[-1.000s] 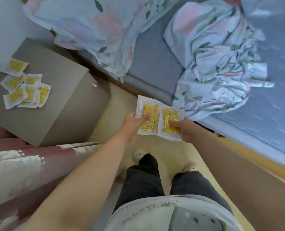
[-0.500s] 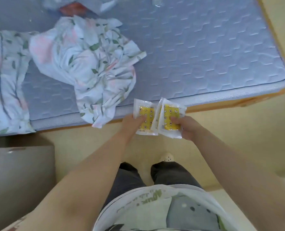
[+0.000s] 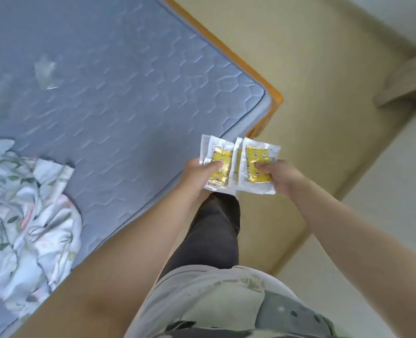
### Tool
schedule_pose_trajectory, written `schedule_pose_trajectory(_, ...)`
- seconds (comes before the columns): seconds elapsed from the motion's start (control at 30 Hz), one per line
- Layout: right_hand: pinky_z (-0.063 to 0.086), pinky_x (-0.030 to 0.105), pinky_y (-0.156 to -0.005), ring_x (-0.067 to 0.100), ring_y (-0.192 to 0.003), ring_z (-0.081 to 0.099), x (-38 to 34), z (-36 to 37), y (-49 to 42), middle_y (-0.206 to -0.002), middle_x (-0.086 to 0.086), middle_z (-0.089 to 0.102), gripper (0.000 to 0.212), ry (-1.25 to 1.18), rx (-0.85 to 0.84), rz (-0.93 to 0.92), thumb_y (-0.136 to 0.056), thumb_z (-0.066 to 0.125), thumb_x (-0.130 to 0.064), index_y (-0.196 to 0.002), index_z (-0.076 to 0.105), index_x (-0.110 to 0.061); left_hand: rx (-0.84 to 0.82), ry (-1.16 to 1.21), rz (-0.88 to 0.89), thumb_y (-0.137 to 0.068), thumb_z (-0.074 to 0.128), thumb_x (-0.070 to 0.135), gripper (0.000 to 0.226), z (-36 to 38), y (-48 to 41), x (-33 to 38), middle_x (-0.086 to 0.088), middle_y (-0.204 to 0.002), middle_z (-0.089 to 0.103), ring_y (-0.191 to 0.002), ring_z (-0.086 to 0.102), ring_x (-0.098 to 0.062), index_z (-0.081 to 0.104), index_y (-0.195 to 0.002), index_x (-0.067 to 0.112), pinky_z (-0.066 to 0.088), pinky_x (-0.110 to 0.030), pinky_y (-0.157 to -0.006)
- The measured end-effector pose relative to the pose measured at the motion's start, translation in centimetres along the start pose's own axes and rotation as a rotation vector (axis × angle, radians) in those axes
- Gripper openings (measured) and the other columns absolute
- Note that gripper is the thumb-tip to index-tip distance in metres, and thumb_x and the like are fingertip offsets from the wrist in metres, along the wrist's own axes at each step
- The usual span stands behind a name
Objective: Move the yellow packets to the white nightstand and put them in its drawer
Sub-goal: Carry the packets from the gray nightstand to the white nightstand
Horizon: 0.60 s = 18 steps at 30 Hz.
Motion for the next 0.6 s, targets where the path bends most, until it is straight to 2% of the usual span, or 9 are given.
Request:
schedule_pose_trajectory(0.07,0.050,0.049,-0.094,0.031,-0.099,0.066,-3.4,-2.9,-2.1,-0.106,0.013,0.069,0.007,-0.039,0.047,-0.014,-0.084,0.069,-0.008,-0.090,0.066,-0.008,-0.025,-0.015,0.010,-0.078,0.078,0.020,0.012,3.1,-3.6,3.2,0.001,-0.080,0.072,-0.072,0.071,-0.013,0.069,-0.085,0.020,0.057,-0.028,-0.071)
schedule_pose_trajectory(0.17,0.050,0.048,-0.094,0.031,-0.099,0.066,-8.9,-7.6,-5.4,-0.104,0.012,0.069,0.008,-0.095,0.115,-0.012,-0.083,0.070,-0.006,-0.089,0.065,-0.008,-0.073,-0.030,-0.005,-0.068,0.082,0.030,0.034,7.9,-8.8,8.2,-0.006,-0.095,0.074,-0.091,0.070,-0.024,0.071,-0.096,0.016,0.054,-0.045,-0.089)
schedule_pose_trajectory(0.3,0.049,0.048,-0.097,0.029,-0.100,0.067,-15.5,-14.2,-8.9,-0.104,0.011,0.071,0.017,-0.090,0.192,0.003,-0.075,0.078,-0.018,-0.087,0.068,-0.012,-0.128,-0.086,-0.048,-0.066,0.084,0.037,0.060,15.1,-13.7,14.9,-0.003,-0.112,0.068,-0.106,0.063,-0.022,0.064,-0.117,0.014,0.048,-0.044,-0.098)
schedule_pose_trajectory(0.37,0.049,0.047,-0.097,0.030,-0.102,0.066,-18.4,-17.5,-10.0,-0.106,0.011,0.071,0.015,-0.114,0.219,0.006,-0.077,0.077,-0.018,-0.086,0.067,-0.012,-0.170,-0.091,-0.065,-0.066,0.084,0.039,0.069,18.8,-16.0,17.9,-0.003,-0.119,0.064,-0.112,0.059,-0.022,0.059,-0.125,0.013,0.045,-0.045,-0.101)
schedule_pose_trajectory(0.47,0.049,0.047,-0.097,0.030,-0.099,0.067,-22.0,-22.5,-11.5,-0.105,0.010,0.071,0.009,-0.161,0.235,0.014,-0.081,0.074,-0.016,-0.086,0.067,-0.013,-0.246,-0.096,-0.076,-0.047,0.086,0.055,0.102,24.4,-19.3,22.1,-0.003,-0.130,0.059,-0.119,0.055,-0.021,0.053,-0.132,0.010,0.041,-0.045,-0.105)
schedule_pose_trajectory(0.5,0.049,0.046,-0.096,0.029,-0.099,0.067,-23.3,-24.3,-12.3,-0.105,0.009,0.071,0.008,-0.178,0.234,0.013,-0.082,0.073,-0.015,-0.087,0.067,-0.013,-0.267,-0.111,-0.083,-0.047,0.085,0.057,0.107,26.3,-20.4,23.4,0.000,-0.134,0.055,-0.123,0.051,-0.018,0.048,-0.135,0.010,0.039,-0.041,-0.105)
schedule_pose_trajectory(0.53,0.050,0.046,-0.095,0.029,-0.098,0.067,-24.7,-26.2,-13.3,-0.106,0.009,0.070,0.006,-0.200,0.233,0.008,-0.084,0.071,-0.013,-0.087,0.066,-0.013,-0.283,-0.112,-0.097,-0.055,0.085,0.054,0.099,28.3,-21.6,24.8,0.004,-0.133,0.053,-0.122,0.049,-0.016,0.047,-0.135,0.009,0.039,-0.037,-0.102)
schedule_pose_trajectory(0.6,0.052,0.043,-0.092,0.028,-0.095,0.068,-27.6,-29.9,-15.8,-0.106,0.011,0.069,0.004,-0.223,0.219,-0.011,-0.086,0.067,-0.008,-0.087,0.065,-0.011,-0.322,-0.074,-0.133,-0.076,0.079,0.035,0.061,32.1,-24.4,27.4,0.004,-0.120,0.058,-0.115,0.055,-0.019,0.053,-0.126,0.011,0.045,-0.034,-0.092)
Point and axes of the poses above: each hand's wrist, its own y-axis away from the middle knuckle, its own z-axis out of the palm, x = y × z, the point moved 1 cm from there along -y, towards the middle knuckle
